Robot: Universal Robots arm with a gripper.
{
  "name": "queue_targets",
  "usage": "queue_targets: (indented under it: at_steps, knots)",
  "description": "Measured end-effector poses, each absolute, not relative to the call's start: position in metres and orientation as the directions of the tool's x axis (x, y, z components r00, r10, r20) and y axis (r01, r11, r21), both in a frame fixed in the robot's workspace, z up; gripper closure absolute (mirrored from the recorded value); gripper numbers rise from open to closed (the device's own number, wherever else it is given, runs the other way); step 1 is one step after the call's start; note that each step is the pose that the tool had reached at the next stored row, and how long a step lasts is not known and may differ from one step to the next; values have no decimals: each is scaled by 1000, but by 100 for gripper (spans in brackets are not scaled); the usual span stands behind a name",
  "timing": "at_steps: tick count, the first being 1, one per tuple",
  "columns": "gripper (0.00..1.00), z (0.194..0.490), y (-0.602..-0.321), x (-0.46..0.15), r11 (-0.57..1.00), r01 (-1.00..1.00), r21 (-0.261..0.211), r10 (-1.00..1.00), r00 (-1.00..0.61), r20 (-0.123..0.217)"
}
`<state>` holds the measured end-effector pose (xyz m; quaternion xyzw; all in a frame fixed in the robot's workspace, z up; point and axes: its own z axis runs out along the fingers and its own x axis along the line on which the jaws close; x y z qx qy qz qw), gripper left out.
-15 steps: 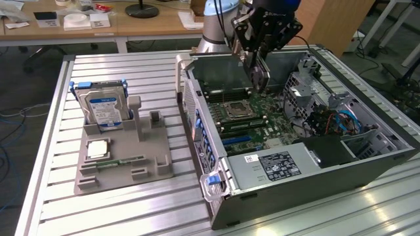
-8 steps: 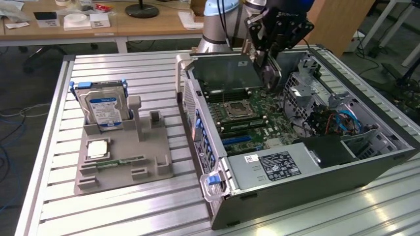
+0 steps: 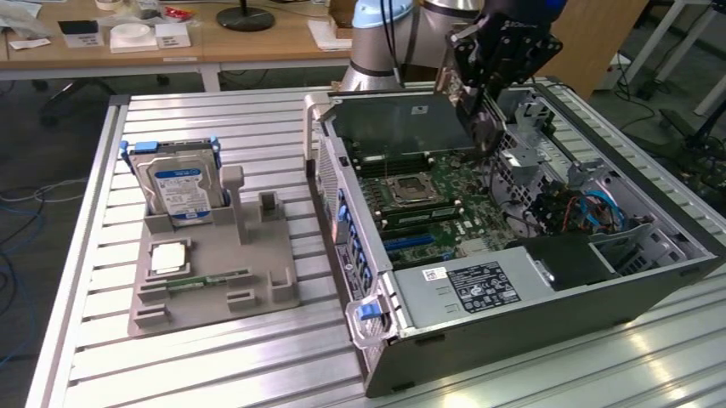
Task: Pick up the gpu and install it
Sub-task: 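Pick up the gpu and move the gpu toward the slot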
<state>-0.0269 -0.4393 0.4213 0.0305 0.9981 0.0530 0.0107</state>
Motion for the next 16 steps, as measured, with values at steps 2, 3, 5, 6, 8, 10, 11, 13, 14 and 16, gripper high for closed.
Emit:
queue_targets:
  at_steps: [2,3,5,6,8,10,11,13,14,16]
  knots:
    - [73,421,-439,-20,993,60,107,62,-998,-18]
    - [73,421,-439,-16,993,60,107,62,-998,-18]
    - [73,421,-439,-9,993,60,106,62,-998,-18]
    - [73,421,-439,-5,993,60,106,62,-998,-18]
    - [73,421,-439,2,993,60,107,62,-998,-18]
    - [73,421,-439,9,993,60,107,62,-998,-18]
    - [73,421,-439,12,993,60,106,62,-998,-18]
    - [73,421,-439,19,993,60,106,62,-998,-18]
    - [73,421,-439,22,993,60,107,62,-998,-18]
    - [73,421,-439,29,993,60,107,62,-998,-18]
